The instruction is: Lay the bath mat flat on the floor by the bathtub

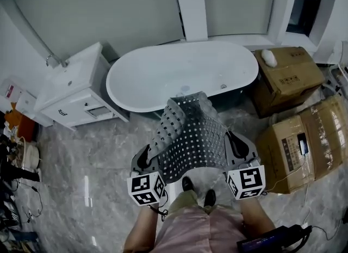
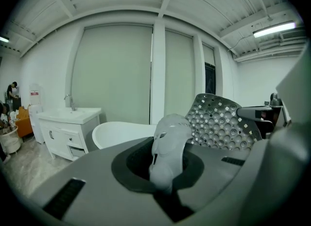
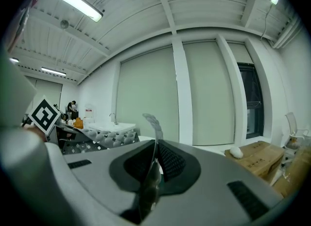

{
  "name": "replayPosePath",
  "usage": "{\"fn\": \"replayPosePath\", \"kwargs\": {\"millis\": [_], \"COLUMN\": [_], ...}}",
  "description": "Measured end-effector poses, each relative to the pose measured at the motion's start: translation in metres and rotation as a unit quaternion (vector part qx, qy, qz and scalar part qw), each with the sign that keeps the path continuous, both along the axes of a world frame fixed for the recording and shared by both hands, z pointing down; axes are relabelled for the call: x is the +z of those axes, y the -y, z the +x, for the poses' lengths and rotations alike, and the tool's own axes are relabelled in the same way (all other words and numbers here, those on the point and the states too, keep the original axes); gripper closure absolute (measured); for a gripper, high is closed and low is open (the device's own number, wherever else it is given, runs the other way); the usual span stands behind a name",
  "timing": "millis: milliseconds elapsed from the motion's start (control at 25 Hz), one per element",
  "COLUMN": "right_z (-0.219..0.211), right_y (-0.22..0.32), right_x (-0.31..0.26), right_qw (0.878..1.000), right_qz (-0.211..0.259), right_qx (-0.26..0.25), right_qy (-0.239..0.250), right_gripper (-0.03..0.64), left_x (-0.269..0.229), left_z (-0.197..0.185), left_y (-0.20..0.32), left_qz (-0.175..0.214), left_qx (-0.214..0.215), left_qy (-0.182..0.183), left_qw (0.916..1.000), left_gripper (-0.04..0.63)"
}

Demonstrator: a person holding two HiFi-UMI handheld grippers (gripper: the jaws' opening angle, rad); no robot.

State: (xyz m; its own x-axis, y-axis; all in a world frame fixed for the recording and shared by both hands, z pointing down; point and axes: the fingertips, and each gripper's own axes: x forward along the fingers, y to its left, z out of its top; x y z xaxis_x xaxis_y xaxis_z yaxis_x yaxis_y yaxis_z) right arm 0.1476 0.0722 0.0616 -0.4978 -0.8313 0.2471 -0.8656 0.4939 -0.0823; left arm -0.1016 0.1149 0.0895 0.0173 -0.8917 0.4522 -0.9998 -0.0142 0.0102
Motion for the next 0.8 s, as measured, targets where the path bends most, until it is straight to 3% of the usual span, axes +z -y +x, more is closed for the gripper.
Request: {"fn": "replayPosePath", "kwargs": {"millis": [520, 800], "right_z": [-0.050, -0.071], "right_y": [0.041, 0.071], "right_x": [0.025, 0.019], "right_qw": [0.999, 0.999], "right_qz": [-0.038, -0.028], "right_qx": [-0.005, 0.003], "right_qy": [-0.014, -0.016], "right_gripper": [0.588, 0.588], "left_x": [0.028, 0.026], "left_z": [-0.044, -0.066], "left_y": [0.040, 0.064], "left_qz": [-0.038, -0.033], "left_qx": [0.005, 0.013], "left_qy": [-0.014, -0.015], "left_qw": [0.9992, 0.9992], "left_gripper": [0.557, 0.557]}}
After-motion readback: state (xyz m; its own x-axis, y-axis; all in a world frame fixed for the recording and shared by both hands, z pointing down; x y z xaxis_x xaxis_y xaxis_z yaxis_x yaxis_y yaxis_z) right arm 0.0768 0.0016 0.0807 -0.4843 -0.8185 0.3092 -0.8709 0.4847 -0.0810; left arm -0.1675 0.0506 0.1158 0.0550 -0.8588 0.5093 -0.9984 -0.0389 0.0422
